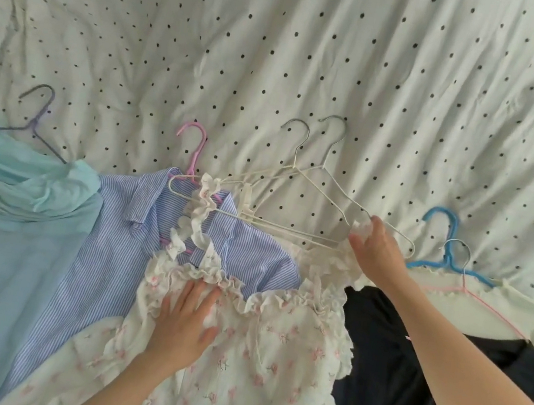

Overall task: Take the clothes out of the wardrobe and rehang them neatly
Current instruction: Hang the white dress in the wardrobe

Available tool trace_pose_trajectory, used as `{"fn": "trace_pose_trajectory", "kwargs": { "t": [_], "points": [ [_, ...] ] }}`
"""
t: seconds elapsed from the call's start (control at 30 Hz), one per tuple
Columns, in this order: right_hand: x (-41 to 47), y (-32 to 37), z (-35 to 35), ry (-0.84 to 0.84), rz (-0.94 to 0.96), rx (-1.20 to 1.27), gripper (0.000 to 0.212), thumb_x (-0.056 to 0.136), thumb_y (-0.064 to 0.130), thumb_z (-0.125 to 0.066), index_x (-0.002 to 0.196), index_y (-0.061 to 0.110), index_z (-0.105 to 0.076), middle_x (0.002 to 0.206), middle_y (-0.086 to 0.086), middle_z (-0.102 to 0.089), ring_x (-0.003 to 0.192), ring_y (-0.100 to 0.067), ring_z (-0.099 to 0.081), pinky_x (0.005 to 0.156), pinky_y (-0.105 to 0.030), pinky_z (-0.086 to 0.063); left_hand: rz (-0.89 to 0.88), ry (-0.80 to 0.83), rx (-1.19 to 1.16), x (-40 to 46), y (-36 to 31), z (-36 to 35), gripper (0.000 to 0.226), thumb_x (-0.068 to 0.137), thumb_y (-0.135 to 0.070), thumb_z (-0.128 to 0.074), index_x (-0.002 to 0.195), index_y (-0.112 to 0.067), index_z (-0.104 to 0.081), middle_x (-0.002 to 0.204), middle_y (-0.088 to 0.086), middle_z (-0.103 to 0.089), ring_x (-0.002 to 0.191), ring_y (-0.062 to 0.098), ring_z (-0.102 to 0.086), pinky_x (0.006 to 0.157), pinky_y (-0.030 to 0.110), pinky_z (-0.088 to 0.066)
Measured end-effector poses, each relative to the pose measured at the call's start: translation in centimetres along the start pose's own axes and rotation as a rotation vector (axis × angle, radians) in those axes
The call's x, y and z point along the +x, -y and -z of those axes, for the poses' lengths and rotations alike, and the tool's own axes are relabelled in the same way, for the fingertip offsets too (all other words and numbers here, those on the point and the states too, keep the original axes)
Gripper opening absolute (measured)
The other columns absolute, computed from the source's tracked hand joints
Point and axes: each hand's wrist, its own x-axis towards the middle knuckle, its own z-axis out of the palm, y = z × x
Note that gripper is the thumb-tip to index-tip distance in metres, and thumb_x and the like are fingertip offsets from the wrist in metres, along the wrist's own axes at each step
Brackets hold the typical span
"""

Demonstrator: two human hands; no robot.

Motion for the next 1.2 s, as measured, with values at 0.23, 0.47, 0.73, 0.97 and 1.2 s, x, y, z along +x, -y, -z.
{"fn": "trace_pose_trajectory", "kwargs": {
  "t": [0.23, 0.47, 0.73, 0.97, 1.2],
  "points": [
    [-1.7, 1.0, 1.1, -0.19, 0.067, 0.188, 0.018, 0.094, 0.024, -0.05, 0.092, 0.007, -0.058, 0.08, -0.011, -0.055, 0.081, -0.028, -0.051, 0.063, -0.028, -0.028, 0.071, 0.054, -0.107, -0.7, -0.8, 1.7, 0.061, 0.095, -0.045, -0.033, 0.147, -0.031, -0.004, 0.154, -0.007, 0.013, 0.142, 0.018, 0.017, 0.114, 0.046, 0.005],
    [-7.5, 1.7, 4.9, -0.209, 0.076, 0.425, 0.036, 0.087, 0.023, -0.063, 0.065, -0.004, -0.052, 0.053, -0.003, -0.036, 0.05, -0.014, -0.029, 0.05, -0.028, -0.021, 0.049, -0.163, -0.24, -3.8, -1.7, 8.6, 0.052, 0.098, -0.027, -0.038, 0.146, -0.019, -0.019, 0.156, 0.003, -0.006, 0.144, 0.017, -0.004, 0.114, 0.03, -0.009],
    [-18.7, 1.1, 11.0, -0.307, 0.145, 0.742, 0.043, 0.085, 0.024, -0.066, 0.057, -0.002, -0.048, 0.05, 0.002, -0.023, 0.046, -0.01, -0.019, 0.049, -0.026, -0.015, -0.012, -0.529, -0.317, -9.8, -4.6, 17.7, 0.05, 0.096, -0.023, -0.044, 0.143, -0.015, -0.03, 0.154, 0.008, -0.016, 0.142, 0.021, -0.014, 0.113, 0.036, -0.017],
    [-30.9, -1.6, 18.8, -0.359, 0.285, 0.882, 0.03, 0.08, 0.028, -0.069, 0.064, 0.003, -0.067, 0.063, -0.012, -0.044, 0.062, -0.018, -0.036, 0.056, -0.028, -0.025, -0.146, -0.855, -0.179, -16.3, -10.6, 26.9, 0.049, 0.098, -0.029, -0.037, 0.144, -0.013, -0.029, 0.152, 0.011, -0.022, 0.143, 0.027, -0.011, 0.114, 0.043, -0.008],
    [-42.9, -7.6, 23.9, -0.579, 0.296, 0.981, 0.019, 0.08, 0.017, -0.069, 0.068, 0.003, -0.071, 0.068, -0.007, -0.062, 0.068, -0.015, -0.052, 0.065, -0.026, -0.038, -0.431, -0.954, -0.154, -22.4, -19.5, 29.3, 0.036, 0.099, -0.032, -0.032, 0.081, -0.014, -0.059, 0.076, -0.002, -0.053, 0.076, 0.023, -0.049, 0.076, 0.037, -0.034]
  ]
}}
